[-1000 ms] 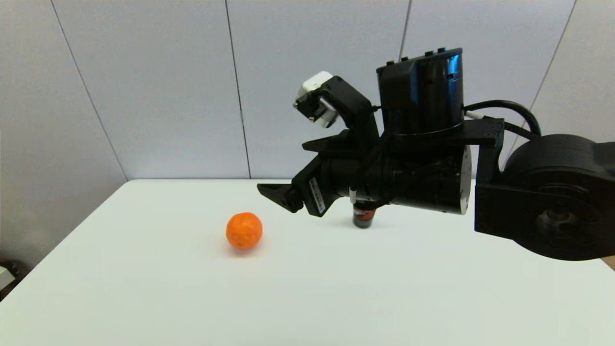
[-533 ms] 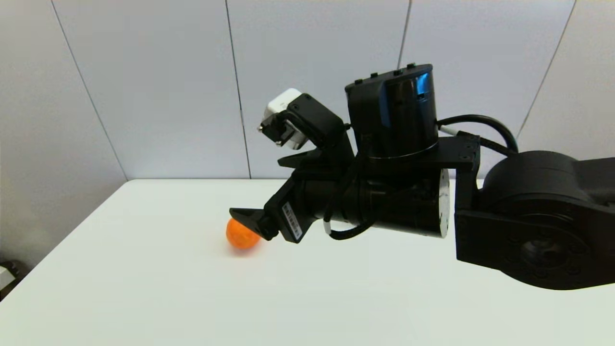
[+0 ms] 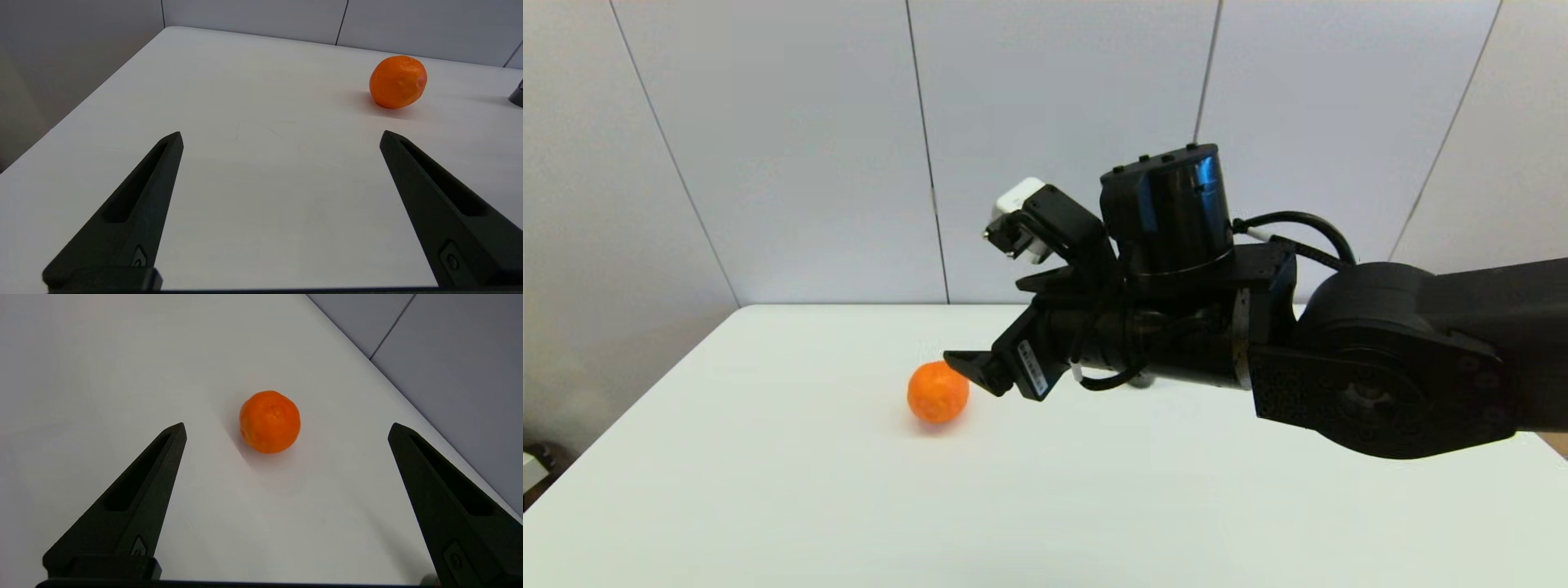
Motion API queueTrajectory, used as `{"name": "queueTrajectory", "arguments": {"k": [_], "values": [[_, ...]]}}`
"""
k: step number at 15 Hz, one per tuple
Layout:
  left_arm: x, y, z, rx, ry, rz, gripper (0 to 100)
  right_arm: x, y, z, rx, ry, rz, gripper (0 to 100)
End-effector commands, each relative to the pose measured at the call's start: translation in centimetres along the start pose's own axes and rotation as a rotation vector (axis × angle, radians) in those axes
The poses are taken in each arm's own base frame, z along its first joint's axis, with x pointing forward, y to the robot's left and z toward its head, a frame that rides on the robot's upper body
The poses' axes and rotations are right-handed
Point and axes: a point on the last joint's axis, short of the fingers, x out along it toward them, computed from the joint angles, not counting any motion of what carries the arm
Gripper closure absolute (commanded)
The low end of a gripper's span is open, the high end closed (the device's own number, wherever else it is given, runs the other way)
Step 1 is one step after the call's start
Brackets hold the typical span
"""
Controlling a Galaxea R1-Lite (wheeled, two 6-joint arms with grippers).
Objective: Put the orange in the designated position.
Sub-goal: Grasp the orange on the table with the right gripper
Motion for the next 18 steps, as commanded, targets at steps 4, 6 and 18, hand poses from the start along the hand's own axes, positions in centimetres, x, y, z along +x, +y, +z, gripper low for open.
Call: {"name": "queueTrajectory", "arguments": {"k": [4, 6, 18], "values": [[0.0, 0.0, 0.0, -0.001, 0.001, 0.002, 0, 2.5, -1.1, -0.9, 0.008, 0.025, -0.021, 0], [0.0, 0.0, 0.0, -0.001, 0.001, 0.002, 0, 3.5, -1.0, -1.2, 0.008, 0.032, -0.018, 0], [0.0, 0.0, 0.0, -0.001, 0.001, 0.0, 0, 9.0, 0.5, -2.4, -0.002, 0.041, 0.02, 0]]}}
